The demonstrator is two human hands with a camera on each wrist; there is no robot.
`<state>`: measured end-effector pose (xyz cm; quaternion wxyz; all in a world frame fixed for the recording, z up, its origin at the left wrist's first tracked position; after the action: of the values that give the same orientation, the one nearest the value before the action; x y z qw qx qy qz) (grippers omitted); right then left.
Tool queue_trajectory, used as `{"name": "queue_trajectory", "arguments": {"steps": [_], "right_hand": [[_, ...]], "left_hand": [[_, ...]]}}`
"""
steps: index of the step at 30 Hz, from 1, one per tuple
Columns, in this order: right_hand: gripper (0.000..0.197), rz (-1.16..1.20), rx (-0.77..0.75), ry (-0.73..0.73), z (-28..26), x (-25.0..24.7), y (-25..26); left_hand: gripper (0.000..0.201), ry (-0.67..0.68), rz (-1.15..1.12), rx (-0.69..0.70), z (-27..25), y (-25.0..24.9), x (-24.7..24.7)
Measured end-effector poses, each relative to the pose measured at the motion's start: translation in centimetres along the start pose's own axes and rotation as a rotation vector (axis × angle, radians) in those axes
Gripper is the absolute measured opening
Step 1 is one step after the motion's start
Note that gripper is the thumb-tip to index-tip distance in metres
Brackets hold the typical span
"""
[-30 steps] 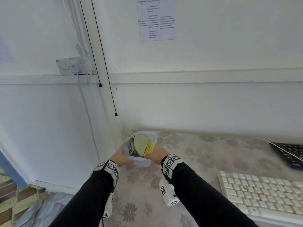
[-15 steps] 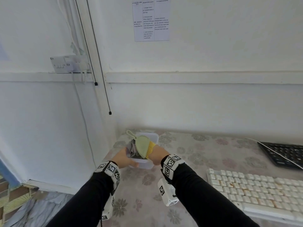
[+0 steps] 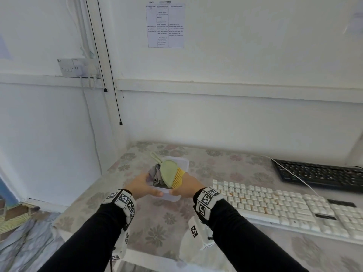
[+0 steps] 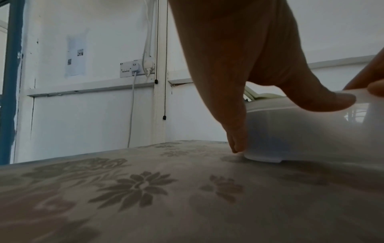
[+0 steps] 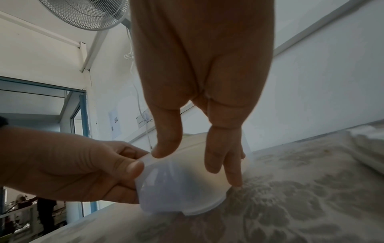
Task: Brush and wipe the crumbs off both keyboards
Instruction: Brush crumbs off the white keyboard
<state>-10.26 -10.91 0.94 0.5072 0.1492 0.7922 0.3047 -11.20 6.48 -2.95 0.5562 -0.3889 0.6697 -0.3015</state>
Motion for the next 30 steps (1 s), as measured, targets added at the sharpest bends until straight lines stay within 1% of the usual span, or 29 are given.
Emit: {"name": "queue_trajectory", "arguments": {"steps": [2, 3, 7, 10, 12, 15, 17, 18, 19, 20, 21, 23, 24, 25, 26, 27, 28, 30], "right_hand": [[0.082, 0.007, 0.002, 0.002, -0.9, 0.3, -0.8], [0.082, 0.007, 0.004, 0.005, -1.3, 0.4, -1.1], [0.077, 0.013, -0.003, 0.018, -2.4, 0.7, -2.1], [0.075, 0.026, -0.010, 0.011, -2.7, 0.9, -2.6], [0.072, 0.046, -0.025, 0.021, -2.3, 1.2, -2.9], [0.058, 0.057, -0.041, -0.010, -1.7, 1.1, -2.7], [0.066, 0.016, -0.024, -0.078, -1.4, 0.5, -2.4], [0.068, -0.008, -0.029, -0.121, -1.3, 0.1, -2.2], [0.065, -0.020, -0.051, -0.158, -1.1, -0.1, -1.8], [0.060, -0.032, -0.098, -0.177, -1.1, -0.4, -1.0], [0.054, -0.044, -0.153, -0.175, -1.0, -0.5, -0.2], [0.042, -0.063, -0.232, -0.135, -0.8, -0.2, 1.2], [0.032, -0.063, -0.256, -0.125, -0.7, 0.0, 1.8], [0.019, -0.067, -0.258, -0.114, -0.4, 0.3, 2.3], [0.012, -0.064, -0.248, -0.115, -0.1, 0.5, 2.6], [0.015, -0.048, -0.216, -0.111, 0.1, 0.8, 2.7], [0.026, -0.045, -0.195, -0.115, 0.5, 1.0, 2.6], [0.052, -0.139, -0.155, -0.082, 1.2, 1.6, 2.5]], "left_hand": [[0.075, -0.018, 0.025, -0.002, -1.2, -0.4, 0.7], [0.067, -0.011, 0.021, 0.001, -1.7, -0.6, 1.2], [0.066, -0.031, -0.031, -0.004, -3.3, -0.7, 2.3], [0.078, -0.028, -0.065, -0.041, -3.7, -0.4, 2.8], [0.088, 0.003, -0.052, -0.049, -3.9, -0.6, 2.9], [0.123, 0.054, -0.003, -0.055, -3.8, -0.8, 2.6], [0.144, 0.081, 0.017, -0.040, -3.5, -0.9, 2.4], [0.150, 0.103, 0.025, -0.033, -3.5, -1.1, 2.4], [0.153, 0.120, 0.027, -0.021, -3.5, -1.3, 2.5], [0.151, 0.131, 0.014, -0.003, -3.4, -1.4, 2.5], [0.141, 0.147, -0.029, 0.022, -3.3, -1.6, 2.7], [0.115, 0.188, -0.139, 0.075, -3.5, -2.1, 3.0], [0.110, 0.204, -0.167, 0.096, -3.5, -2.2, 3.0], [0.109, 0.209, -0.179, 0.106, -3.2, -1.9, 3.0], [0.110, 0.206, -0.188, 0.098, -2.9, -1.6, 2.8], [0.110, 0.208, -0.192, 0.096, -2.7, -1.4, 2.7], [0.110, 0.223, -0.198, 0.099, -2.4, -1.3, 2.6], [0.108, 0.229, -0.186, 0.105, -2.2, -1.2, 2.5]]}}
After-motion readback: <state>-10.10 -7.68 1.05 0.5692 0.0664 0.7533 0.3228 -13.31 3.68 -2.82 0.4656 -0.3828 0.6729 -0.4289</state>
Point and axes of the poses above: each hand's wrist, its own z-axis towards the middle knuckle, its own x-axis out of the palm, y = z × x, the point moved 5 cm from there along z, towards the middle knuckle, and after that the axes turned 6 degrees about z, right-handed, at the moved point
